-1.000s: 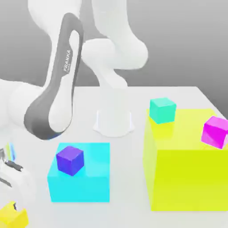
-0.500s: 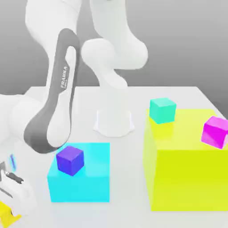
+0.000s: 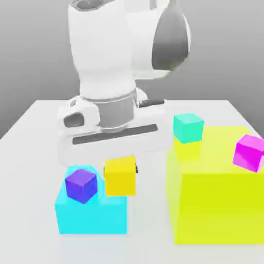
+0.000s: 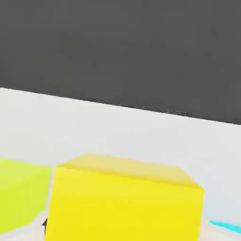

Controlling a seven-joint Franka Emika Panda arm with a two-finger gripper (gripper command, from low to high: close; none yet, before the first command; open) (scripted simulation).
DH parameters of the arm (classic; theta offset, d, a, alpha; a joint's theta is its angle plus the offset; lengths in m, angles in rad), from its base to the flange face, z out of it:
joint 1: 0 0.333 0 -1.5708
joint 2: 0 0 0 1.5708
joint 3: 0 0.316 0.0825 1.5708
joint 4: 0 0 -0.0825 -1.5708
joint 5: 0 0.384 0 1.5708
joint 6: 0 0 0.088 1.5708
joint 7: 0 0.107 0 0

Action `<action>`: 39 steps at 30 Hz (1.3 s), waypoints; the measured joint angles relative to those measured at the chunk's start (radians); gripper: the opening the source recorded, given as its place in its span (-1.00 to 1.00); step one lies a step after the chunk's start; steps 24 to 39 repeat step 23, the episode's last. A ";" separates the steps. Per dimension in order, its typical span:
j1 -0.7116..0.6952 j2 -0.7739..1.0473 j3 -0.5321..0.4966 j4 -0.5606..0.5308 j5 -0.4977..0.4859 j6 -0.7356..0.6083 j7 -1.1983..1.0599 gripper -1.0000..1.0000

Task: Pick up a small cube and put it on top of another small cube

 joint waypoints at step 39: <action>0.273 -0.529 0.177 -0.341 -0.030 -0.172 -0.345 1.00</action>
